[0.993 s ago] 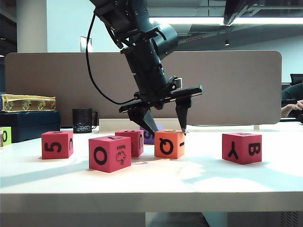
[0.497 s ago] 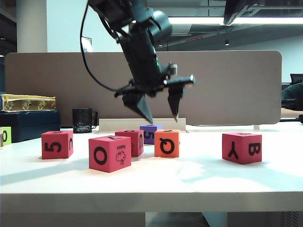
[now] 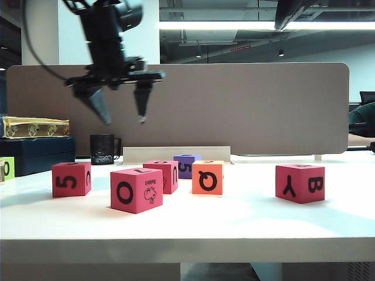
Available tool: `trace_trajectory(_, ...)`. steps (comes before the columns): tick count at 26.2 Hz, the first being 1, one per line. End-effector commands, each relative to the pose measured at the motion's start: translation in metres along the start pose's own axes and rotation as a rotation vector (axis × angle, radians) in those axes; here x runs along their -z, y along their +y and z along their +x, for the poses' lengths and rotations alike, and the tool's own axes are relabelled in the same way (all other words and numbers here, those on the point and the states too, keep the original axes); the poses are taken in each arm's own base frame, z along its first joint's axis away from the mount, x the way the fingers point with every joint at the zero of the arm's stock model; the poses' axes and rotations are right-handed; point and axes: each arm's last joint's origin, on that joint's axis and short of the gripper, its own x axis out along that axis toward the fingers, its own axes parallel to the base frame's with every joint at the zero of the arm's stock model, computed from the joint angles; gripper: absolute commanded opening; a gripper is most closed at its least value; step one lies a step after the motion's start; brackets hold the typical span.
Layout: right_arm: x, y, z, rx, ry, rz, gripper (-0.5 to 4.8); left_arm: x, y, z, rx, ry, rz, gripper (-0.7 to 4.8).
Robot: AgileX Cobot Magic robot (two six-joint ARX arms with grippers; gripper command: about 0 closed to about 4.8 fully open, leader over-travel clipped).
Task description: Select the appropriate blocks from the scattered letter blocks on the table and arrange them in a row to spell out "2024".
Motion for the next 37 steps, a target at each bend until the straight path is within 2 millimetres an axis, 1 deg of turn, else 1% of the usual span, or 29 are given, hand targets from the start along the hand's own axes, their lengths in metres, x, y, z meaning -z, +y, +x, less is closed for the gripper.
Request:
trace_trajectory(1,-0.003,0.0,-0.002,0.0,-0.032,-0.01,-0.02,0.005,0.026,-0.002,0.017,0.113,-0.076,3.84)
trace_trajectory(2,-0.003,0.0,-0.002,0.0,-0.039,-0.011,-0.02,0.005,0.029,-0.002,0.009,0.127,-0.081,3.99)
trace_trajectory(3,-0.005,0.0,-0.002,-0.001,-0.05,-0.012,-0.02,0.007,0.036,-0.002,-0.005,0.157,-0.088,4.46)
trace_trajectory(4,-0.005,0.0,-0.002,-0.003,-0.053,-0.013,-0.02,0.008,0.037,-0.002,-0.012,0.169,-0.086,4.72)
trace_trajectory(5,-0.005,0.001,-0.002,-0.004,-0.052,-0.013,-0.02,0.01,0.038,-0.002,-0.022,0.182,-0.078,4.79)
trace_trajectory(8,-0.005,0.001,-0.002,-0.003,-0.049,-0.013,-0.02,0.012,0.041,-0.002,-0.06,0.2,-0.059,4.79)
trace_trajectory(10,-0.004,0.0,-0.002,-0.003,-0.044,-0.012,-0.02,0.014,0.043,-0.002,-0.125,0.206,-0.049,4.79)
trace_trajectory(12,-0.004,0.001,-0.002,-0.007,-0.04,-0.01,-0.02,0.015,0.049,-0.002,-0.141,0.227,-0.063,4.79)
trace_trajectory(14,-0.003,0.002,-0.002,-0.059,-0.041,-0.01,-0.02,0.015,0.058,-0.001,-0.125,0.247,-0.092,4.79)
trace_trajectory(16,-0.005,0.004,-0.002,-0.136,-0.056,-0.014,-0.02,0.015,0.066,0.0,-0.062,0.268,-0.154,4.79)
trace_trajectory(18,-0.006,0.006,-0.002,-0.158,-0.066,-0.02,-0.02,0.016,0.07,0.001,-0.034,0.276,-0.181,4.79)
trace_trajectory(20,-0.007,0.016,-0.001,-0.181,-0.075,-0.05,-0.02,0.02,0.074,0.005,-0.04,0.295,-0.193,4.79)
trace_trajectory(25,-0.01,0.047,0.002,-0.23,-0.103,-0.149,-0.02,0.041,0.076,0.029,-0.019,0.334,-0.219,4.79)
trace_trajectory(29,-0.01,0.054,0.005,-0.194,-0.096,-0.169,-0.02,0.05,0.075,0.043,0.0,0.314,-0.239,4.79)
trace_trajectory(33,-0.01,0.054,0.006,-0.192,-0.089,-0.168,-0.02,0.055,0.074,0.054,-0.002,0.316,-0.233,4.79)
trace_trajectory(35,-0.01,0.054,0.007,-0.189,-0.085,-0.167,-0.02,0.055,0.074,0.056,-0.001,0.313,-0.233,4.38)
trace_trajectory(37,-0.01,0.054,0.007,-0.184,-0.085,-0.167,-0.02,0.053,0.074,0.057,0.002,0.299,-0.23,3.74)
